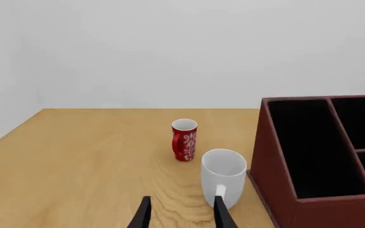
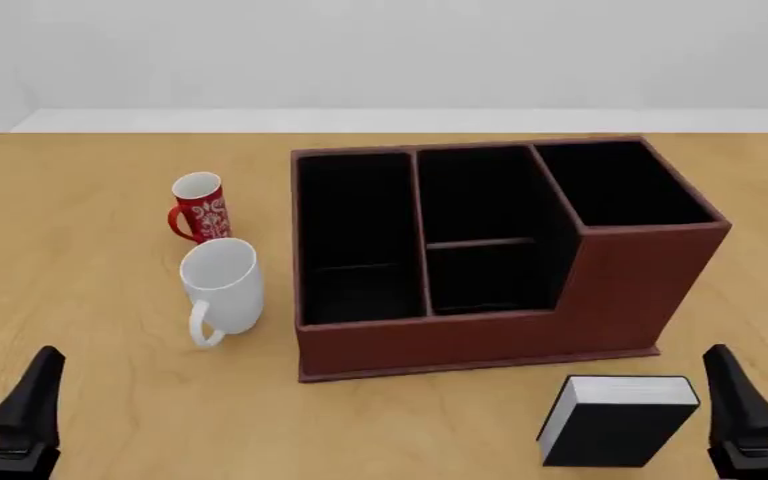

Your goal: Pick up the book and place it in the right compartment of the caddy.

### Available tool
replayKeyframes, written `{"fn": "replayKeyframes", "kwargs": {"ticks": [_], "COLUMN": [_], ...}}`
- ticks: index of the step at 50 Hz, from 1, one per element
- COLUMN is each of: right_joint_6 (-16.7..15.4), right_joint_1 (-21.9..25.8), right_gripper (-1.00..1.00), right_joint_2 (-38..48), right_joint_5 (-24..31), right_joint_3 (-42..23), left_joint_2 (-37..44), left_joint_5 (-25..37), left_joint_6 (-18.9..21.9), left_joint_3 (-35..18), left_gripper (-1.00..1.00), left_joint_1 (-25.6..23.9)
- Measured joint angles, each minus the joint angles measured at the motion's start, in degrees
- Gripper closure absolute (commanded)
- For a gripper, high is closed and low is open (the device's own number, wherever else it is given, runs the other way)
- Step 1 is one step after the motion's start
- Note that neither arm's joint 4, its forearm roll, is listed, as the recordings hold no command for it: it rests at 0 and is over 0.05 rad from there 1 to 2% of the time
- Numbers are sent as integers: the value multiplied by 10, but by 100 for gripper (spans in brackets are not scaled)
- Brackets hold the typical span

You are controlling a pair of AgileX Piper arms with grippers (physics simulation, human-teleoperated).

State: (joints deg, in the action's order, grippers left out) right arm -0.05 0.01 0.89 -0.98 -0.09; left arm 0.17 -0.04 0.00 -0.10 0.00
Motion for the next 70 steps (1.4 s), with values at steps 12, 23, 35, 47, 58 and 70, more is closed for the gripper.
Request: {"fn": "replayKeyframes", "kwargs": {"ticks": [12, 23, 35, 47, 58, 70], "right_joint_6": [3, -33, -121, -200, -260, -324], "right_joint_1": [2, 9, 34, 81, 110, 139], "right_gripper": [-100, -100, -100, -100, -100, -100], "right_joint_2": [-5, 1, 60, 140, 212, 276], "right_joint_5": [7, 49, 103, 146, 187, 252], "right_joint_3": [-2, -34, -103, -168, -221, -279], "left_joint_2": [2, 2, 3, 3, 3, 3], "left_joint_5": [0, -1, -1, -1, -1, -1], "left_joint_6": [0, 0, 0, 0, 0, 0], "left_joint_3": [-1, -1, -1, -1, -1, -1], "left_gripper": [-100, -100, -100, -100, -100, -100], "left_joint_1": [0, 0, 0, 0, 0, 0]}}
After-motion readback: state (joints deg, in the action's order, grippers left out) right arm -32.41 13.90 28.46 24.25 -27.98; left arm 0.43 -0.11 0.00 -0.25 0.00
